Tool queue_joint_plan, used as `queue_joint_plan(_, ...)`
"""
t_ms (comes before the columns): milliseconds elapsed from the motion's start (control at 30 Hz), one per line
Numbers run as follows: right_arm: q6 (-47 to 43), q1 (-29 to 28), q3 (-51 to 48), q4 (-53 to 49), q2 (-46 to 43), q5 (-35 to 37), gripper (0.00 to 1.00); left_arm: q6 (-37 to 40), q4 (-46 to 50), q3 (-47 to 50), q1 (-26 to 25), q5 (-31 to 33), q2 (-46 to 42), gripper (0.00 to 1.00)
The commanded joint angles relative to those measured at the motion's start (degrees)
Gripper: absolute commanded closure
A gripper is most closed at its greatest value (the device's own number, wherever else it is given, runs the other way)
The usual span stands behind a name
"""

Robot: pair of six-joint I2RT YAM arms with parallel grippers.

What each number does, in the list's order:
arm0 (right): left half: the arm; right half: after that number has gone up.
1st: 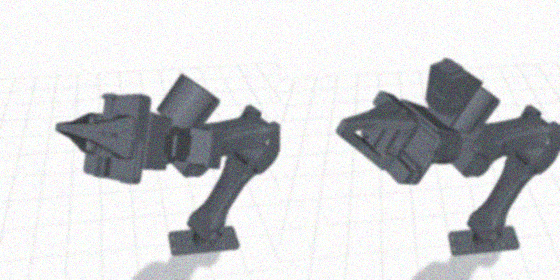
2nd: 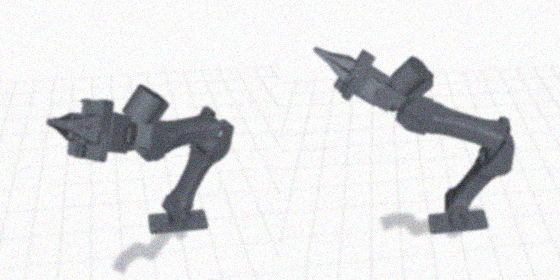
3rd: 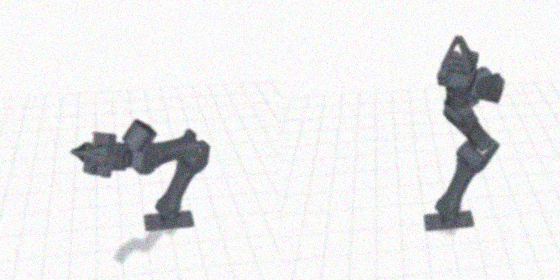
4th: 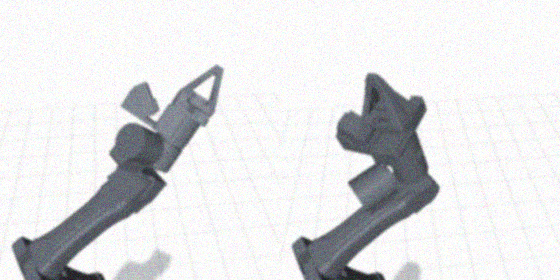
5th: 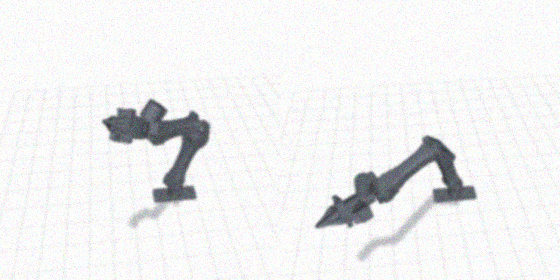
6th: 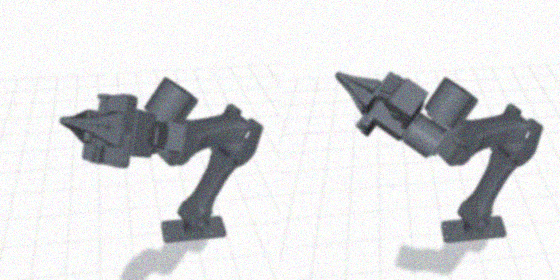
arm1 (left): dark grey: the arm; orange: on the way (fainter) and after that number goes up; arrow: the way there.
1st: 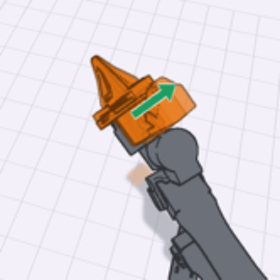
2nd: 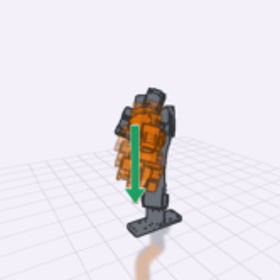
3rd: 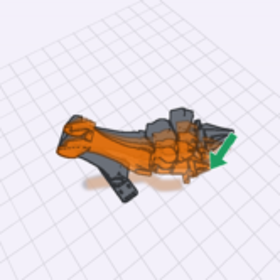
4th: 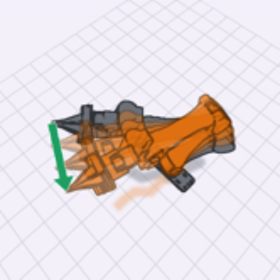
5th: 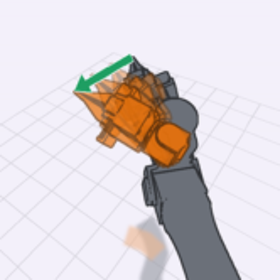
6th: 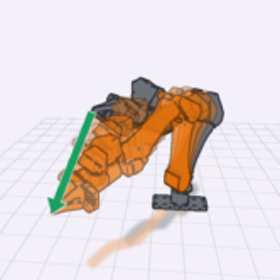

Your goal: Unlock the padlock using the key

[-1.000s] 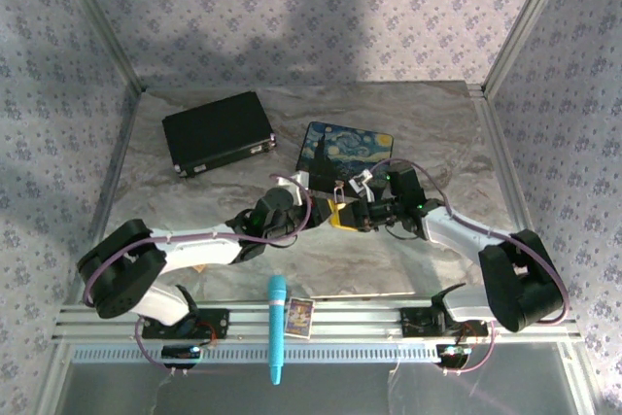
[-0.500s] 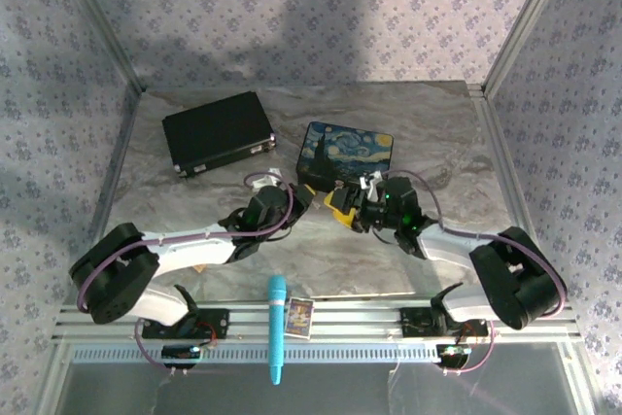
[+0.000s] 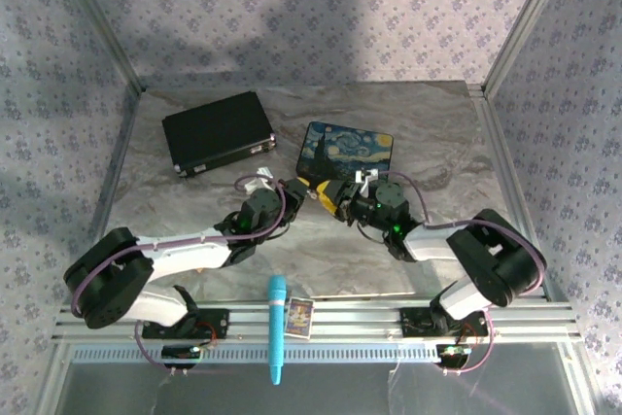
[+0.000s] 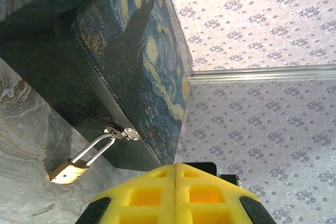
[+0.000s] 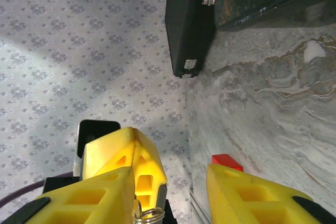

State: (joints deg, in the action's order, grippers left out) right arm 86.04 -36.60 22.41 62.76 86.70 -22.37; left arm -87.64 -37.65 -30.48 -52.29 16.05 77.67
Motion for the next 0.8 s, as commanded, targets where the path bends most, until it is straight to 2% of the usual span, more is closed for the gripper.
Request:
queue_joint_plan(0,2.4,-1.1,1.1,6.7,1.8,0.9,0.61,-1.2,-4.6,1.0,-0.5,1.5,-0.1,1.00)
queue_joint_plan(133,2.6,-2.3,2.0,7.9,3.5,0.9,0.63,-1.2,-7.0,1.0,-0.4,1.0,1.0,1.00)
queue_joint_plan(267,3.4,-2.5,1.9,10.6,5.0,0.9,0.73,-1.9,-8.8,1.4,-0.2,0.8,2.0,1.00)
queue_joint_plan(500,3.8,-2.5,2.0,11.2,5.3,0.7,0.74,-4.5,-11.7,2.3,0.1,0.6,4.6,1.00)
queue_joint_plan(767,3.7,-2.5,1.1,11.4,5.1,0.1,0.81,-5.0,-11.1,2.8,0.1,1.9,4.3,1.00)
